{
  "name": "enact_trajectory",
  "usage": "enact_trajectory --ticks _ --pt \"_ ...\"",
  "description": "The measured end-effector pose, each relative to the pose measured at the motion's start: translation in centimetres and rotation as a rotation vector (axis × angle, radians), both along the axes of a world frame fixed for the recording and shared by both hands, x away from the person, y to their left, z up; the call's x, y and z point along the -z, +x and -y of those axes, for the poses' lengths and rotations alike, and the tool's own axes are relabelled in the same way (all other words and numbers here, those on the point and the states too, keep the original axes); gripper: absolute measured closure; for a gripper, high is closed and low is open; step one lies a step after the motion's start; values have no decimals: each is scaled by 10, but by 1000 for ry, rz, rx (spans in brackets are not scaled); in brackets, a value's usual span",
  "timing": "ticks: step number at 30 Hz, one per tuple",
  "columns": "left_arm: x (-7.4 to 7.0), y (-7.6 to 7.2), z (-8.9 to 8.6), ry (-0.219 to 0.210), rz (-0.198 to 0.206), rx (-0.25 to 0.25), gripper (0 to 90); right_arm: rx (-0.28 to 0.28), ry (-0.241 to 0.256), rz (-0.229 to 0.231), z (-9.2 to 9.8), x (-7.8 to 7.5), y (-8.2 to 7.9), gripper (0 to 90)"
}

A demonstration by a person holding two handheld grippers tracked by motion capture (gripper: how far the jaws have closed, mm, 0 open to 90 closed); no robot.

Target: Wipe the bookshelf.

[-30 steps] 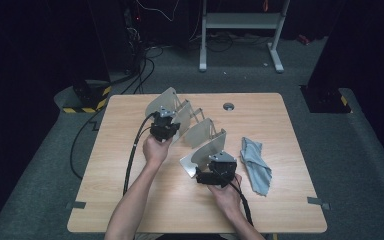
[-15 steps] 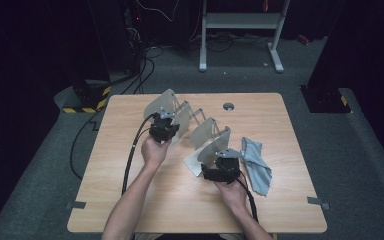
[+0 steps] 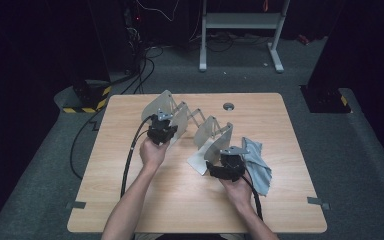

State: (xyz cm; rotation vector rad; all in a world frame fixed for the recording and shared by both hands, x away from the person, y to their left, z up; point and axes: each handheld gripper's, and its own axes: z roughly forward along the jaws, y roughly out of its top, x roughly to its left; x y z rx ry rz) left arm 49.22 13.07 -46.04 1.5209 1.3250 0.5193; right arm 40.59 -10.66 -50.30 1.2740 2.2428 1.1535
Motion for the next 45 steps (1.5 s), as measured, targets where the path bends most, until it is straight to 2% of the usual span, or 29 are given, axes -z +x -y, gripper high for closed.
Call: enact_trajectory --ticks 7,16,20,24,37,40,42,45 --pt "0 -4 -1 -6 -1 -9 887 -16 7 -21 7 -2 2 436" --pt "0 -8 -3 -2 -3 -18 884 -16 -5 -24 13 -4 4 541" --pt "0 -10 -4 -4 -6 -24 882 -11 -13 -24 15 -4 5 588" --pt "0 -12 -4 -17 -13 -31 875 3 -49 -15 17 -6 5 635" --pt "-1 -17 -4 -13 -24 -30 854 40 -56 -17 30 -8 9 743" --pt "0 -18 -3 -31 -23 -24 788 51 -55 -14 33 -8 10 764" --pt "1 -20 -5 -23 -34 -15 724 61 -54 -18 35 -8 11 772" --pt "2 -23 -11 -32 -41 -29 624 69 -62 -19 36 -8 13 781"
